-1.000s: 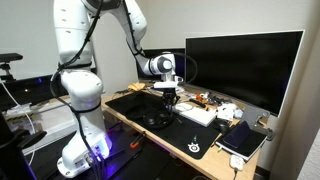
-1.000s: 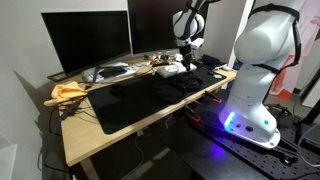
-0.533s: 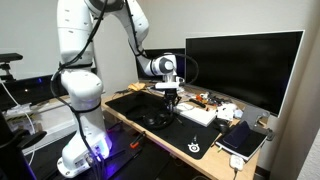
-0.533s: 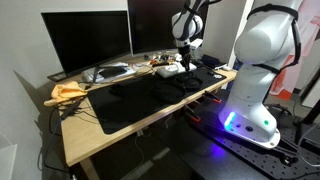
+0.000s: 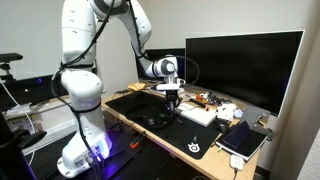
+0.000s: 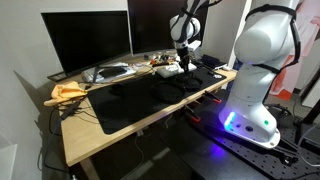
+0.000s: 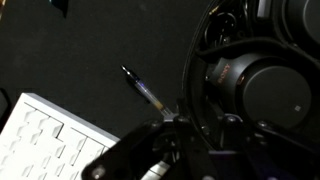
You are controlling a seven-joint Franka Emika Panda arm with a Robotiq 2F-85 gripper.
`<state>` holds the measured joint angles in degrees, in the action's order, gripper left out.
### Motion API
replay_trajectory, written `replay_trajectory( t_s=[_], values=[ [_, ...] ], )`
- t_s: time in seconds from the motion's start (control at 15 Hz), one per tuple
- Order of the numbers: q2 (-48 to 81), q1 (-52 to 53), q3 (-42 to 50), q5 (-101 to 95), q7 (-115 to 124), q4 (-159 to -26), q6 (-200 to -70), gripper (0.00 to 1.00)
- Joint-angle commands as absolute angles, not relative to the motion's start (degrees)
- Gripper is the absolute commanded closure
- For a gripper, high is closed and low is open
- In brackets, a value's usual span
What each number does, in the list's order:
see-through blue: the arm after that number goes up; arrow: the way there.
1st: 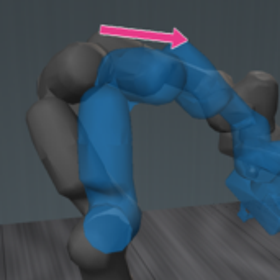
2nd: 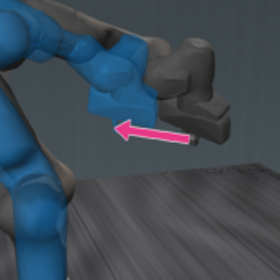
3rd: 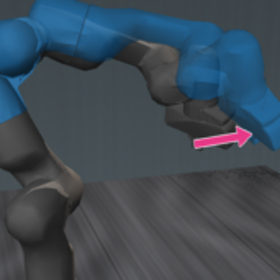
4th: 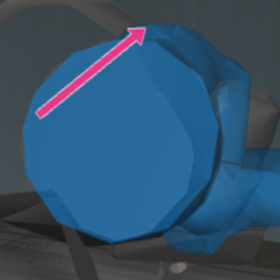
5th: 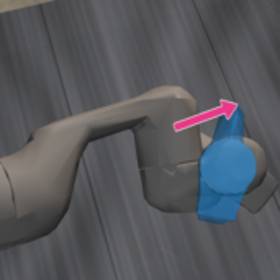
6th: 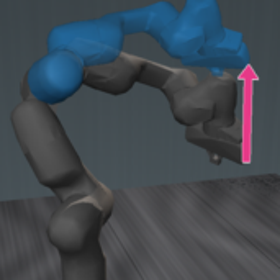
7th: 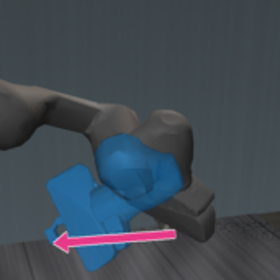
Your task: Move the headphones to the left
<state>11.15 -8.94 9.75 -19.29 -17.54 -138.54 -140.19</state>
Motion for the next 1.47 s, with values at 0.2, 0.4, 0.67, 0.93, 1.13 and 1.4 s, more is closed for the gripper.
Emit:
replay_trajectory(
  t_s=[0.2,0.4,0.67,0.93,1.13,1.4],
  values=[
    [11.5,-8.4,9.4,-19.6,-15.7,-137.6,-138.7,0.66],
    [11.7,-8.1,9.3,-19.9,-15.5,-137.7,-138.8,0.66],
    [12.7,-8.0,9.3,-20.1,-15.3,-137.4,-138.6,0.65],
    [13.2,-7.8,9.3,-20.1,-15.1,-137.0,-138.3,0.69],
    [13.8,-7.6,9.3,-20.2,-15.0,-136.6,-138.2,0.72],
    [15.0,-7.3,9.5,-20.6,-14.2,-135.6,-138.0,0.71]
  ],
)
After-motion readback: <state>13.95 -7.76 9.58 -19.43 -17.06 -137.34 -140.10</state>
